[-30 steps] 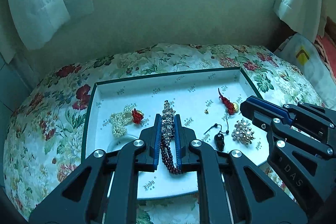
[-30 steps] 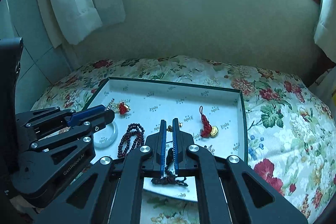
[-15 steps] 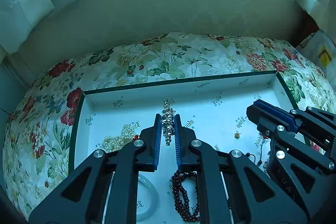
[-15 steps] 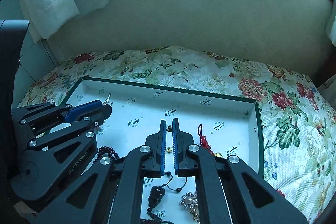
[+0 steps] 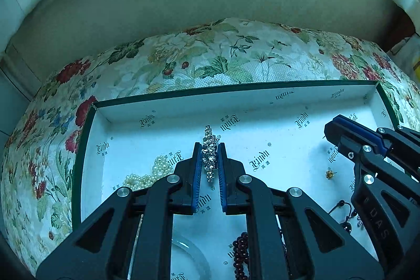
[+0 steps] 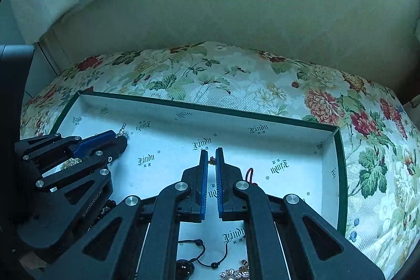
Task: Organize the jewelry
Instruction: 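Carry the hairpin into the tray and open the left tool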
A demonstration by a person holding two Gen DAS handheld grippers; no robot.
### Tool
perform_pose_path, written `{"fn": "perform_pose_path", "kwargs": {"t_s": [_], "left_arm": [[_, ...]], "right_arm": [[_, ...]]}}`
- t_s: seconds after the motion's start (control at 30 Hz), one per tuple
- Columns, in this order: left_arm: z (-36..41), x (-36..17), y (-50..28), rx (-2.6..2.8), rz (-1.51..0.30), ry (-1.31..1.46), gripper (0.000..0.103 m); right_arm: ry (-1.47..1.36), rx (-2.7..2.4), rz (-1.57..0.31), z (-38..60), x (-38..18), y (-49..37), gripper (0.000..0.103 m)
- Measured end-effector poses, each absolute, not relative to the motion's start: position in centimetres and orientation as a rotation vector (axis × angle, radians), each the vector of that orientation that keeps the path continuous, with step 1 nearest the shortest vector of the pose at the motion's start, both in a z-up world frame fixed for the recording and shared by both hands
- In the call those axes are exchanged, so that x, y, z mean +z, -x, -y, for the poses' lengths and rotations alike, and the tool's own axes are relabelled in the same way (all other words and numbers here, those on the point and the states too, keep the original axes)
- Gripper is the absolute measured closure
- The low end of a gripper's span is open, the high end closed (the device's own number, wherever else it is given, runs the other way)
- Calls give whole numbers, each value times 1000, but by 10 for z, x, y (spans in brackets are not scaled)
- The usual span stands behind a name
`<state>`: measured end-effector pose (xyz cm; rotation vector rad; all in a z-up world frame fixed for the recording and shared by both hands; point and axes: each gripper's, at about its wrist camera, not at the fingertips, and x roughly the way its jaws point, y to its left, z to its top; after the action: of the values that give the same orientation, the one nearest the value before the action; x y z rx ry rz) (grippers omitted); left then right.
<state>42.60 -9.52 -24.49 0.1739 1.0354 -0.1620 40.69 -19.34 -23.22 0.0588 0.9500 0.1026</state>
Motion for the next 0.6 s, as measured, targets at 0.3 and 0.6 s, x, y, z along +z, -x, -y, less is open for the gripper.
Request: {"fn": "perform_pose_path", "kwargs": {"t_s": [0.3,0.6], "left_arm": [[95,-246,-428,-172,-1040,-172,91],[98,-247,-426,-178,-1040,-174,90]], "right_arm": [[-49,96,-974,192,-237,-408,97],[-80,88,-985,196,-239,-409,97]]}}
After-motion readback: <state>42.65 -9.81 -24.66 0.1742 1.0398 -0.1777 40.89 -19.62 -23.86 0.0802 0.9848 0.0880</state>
